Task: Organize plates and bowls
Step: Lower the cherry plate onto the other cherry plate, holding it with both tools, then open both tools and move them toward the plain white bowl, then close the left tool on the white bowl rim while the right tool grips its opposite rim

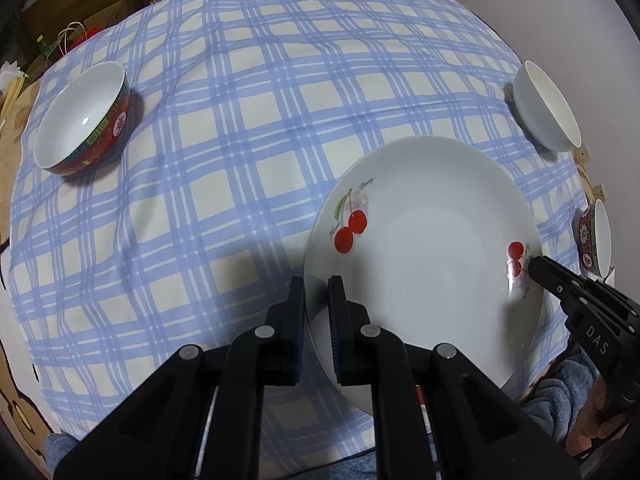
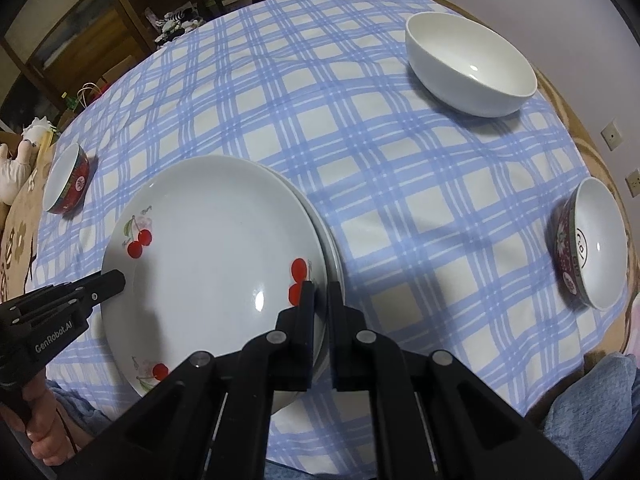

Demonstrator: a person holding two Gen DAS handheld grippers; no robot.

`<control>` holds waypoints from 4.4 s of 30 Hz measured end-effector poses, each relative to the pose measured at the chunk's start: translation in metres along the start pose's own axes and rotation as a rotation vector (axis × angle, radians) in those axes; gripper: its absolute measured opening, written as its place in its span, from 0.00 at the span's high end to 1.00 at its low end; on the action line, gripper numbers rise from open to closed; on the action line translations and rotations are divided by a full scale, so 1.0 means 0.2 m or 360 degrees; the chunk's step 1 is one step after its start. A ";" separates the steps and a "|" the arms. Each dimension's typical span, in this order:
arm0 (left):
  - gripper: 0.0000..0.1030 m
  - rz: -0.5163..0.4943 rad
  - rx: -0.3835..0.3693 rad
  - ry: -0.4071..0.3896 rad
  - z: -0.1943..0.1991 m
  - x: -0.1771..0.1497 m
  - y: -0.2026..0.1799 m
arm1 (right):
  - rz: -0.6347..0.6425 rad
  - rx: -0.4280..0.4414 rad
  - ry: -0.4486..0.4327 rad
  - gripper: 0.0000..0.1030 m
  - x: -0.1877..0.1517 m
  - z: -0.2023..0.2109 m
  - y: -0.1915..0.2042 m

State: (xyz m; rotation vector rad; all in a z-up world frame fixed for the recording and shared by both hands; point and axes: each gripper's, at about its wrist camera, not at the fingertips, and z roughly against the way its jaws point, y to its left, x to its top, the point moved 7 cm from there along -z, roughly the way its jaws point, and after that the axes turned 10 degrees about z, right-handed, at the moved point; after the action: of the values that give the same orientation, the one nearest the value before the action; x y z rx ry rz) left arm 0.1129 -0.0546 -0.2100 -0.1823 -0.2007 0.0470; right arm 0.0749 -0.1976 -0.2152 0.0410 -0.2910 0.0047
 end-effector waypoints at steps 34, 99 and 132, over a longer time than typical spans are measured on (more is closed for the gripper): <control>0.87 -0.0087 0.0041 -0.0069 0.00 0.02 -0.01 | 0.0067 -0.0073 0.0014 0.90 0.04 -0.03 0.02; 0.16 -0.0199 0.0084 -0.0542 0.49 0.33 -0.27 | -0.0203 -0.0042 -0.0422 0.08 0.33 0.38 -0.30; 0.16 -0.0504 -0.0148 -0.0314 0.04 0.81 -1.28 | -0.0607 -0.0038 -0.0412 0.28 0.68 0.20 -1.18</control>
State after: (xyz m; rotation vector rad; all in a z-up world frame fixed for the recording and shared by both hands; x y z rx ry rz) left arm 0.2760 -0.2934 -0.1236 -0.2368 -0.4269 -0.2608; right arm 0.1957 -0.4362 -0.1478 0.0729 -0.5386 -0.3855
